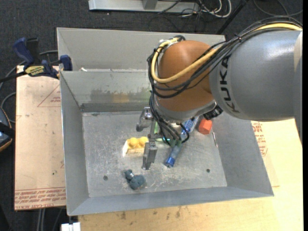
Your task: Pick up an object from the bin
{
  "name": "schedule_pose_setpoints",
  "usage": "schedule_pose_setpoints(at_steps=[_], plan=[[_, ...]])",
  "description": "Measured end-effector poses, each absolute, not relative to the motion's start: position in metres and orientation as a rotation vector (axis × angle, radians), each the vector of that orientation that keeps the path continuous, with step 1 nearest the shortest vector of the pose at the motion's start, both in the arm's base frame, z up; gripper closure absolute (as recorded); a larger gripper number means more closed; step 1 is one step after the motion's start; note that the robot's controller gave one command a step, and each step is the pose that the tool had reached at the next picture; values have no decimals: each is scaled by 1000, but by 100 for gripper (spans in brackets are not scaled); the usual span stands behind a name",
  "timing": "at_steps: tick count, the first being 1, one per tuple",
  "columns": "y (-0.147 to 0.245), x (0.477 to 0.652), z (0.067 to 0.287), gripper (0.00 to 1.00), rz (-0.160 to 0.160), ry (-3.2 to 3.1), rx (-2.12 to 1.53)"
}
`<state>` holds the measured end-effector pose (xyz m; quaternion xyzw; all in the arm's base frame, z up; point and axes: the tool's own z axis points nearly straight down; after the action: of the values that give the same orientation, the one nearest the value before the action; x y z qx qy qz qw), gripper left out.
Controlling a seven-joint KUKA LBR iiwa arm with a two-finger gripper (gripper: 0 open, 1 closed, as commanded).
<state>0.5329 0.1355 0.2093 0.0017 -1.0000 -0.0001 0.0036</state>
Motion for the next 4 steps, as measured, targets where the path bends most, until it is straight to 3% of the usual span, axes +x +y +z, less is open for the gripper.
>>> schedule_pose_setpoints(at_steps=[1,2,3,4], plan=[[110,531,72,0,-6,-3109,529],[118,487,80,0,2,-2965,1090],[139,487,76,0,12,-2835,1398],[142,484,74,100,0,-2831,1395]])
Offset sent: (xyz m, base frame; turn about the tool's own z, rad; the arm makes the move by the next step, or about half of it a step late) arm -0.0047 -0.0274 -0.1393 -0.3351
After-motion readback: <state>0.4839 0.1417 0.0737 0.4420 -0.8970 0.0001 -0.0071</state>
